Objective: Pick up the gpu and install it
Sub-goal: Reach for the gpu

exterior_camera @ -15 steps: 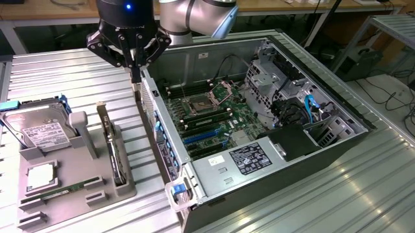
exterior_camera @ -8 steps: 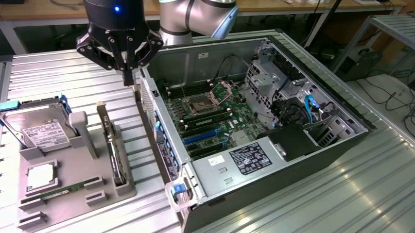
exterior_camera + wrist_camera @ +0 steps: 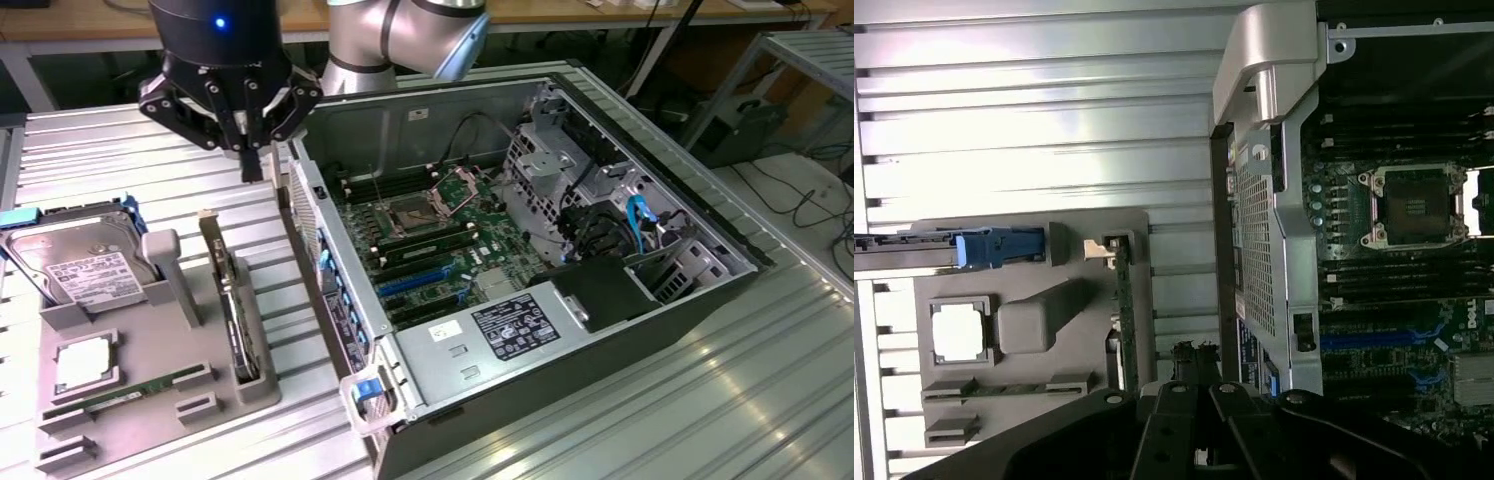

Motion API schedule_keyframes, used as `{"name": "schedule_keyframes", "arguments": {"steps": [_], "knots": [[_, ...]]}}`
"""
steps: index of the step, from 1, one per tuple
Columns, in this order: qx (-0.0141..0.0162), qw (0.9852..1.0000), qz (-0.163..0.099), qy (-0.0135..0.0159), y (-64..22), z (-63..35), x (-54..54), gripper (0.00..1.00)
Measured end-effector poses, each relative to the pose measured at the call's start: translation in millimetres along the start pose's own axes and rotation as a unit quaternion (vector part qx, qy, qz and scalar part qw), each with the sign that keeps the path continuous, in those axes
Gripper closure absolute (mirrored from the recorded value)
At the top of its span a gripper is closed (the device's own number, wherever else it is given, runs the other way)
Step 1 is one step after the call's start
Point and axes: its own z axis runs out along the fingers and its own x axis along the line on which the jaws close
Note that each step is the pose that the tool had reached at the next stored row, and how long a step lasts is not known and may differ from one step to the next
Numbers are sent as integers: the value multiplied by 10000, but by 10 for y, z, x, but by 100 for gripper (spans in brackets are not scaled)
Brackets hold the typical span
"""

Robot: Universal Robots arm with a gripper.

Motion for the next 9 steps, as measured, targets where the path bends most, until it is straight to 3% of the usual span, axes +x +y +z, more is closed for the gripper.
{"name": "schedule_keyframes", "arguments": {"steps": [9], "knots": [[0, 10000, -16, 1, -37, 4, 149, 89]]}}
